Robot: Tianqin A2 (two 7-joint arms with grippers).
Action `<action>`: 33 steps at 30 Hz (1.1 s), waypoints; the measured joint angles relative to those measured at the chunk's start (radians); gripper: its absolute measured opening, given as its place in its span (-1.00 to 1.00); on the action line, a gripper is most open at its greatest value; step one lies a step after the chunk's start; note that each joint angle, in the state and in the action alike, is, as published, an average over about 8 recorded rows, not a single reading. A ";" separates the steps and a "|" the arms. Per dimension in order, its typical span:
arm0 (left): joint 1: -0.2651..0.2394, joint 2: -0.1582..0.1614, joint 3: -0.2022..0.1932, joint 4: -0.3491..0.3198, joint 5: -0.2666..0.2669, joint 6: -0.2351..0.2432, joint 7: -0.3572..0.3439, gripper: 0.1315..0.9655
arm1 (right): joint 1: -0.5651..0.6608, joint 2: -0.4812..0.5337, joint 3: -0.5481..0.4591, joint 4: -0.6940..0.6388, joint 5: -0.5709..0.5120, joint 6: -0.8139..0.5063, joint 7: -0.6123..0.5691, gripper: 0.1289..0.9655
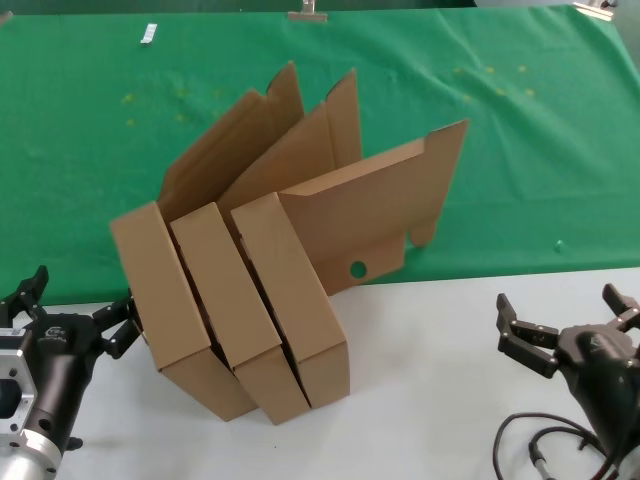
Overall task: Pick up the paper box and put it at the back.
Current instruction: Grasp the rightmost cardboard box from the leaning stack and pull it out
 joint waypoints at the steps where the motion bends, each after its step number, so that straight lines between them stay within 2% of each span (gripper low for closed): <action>1: 0.000 0.000 0.000 0.000 0.000 0.000 0.000 0.55 | 0.000 0.000 0.000 0.000 0.000 0.000 0.000 1.00; 4: 0.000 0.000 0.000 0.000 0.000 0.000 0.000 0.47 | 0.000 0.000 0.000 0.000 0.000 0.000 0.000 1.00; 12: 0.000 0.000 0.000 0.000 0.000 0.000 0.000 -0.02 | 0.000 0.000 0.000 0.000 0.000 0.000 0.000 1.00; 16: 0.000 0.000 0.000 0.000 0.000 0.000 0.000 -0.02 | 0.000 0.000 0.000 0.000 0.000 0.000 0.000 1.00; 24: 0.000 0.000 0.000 0.000 0.000 0.000 0.000 -0.49 | 0.000 0.000 0.000 0.000 0.000 0.000 0.000 1.00; 33: 0.000 0.000 0.000 0.000 0.000 0.000 0.000 -0.80 | 0.000 0.000 0.000 0.000 0.000 0.000 0.000 1.00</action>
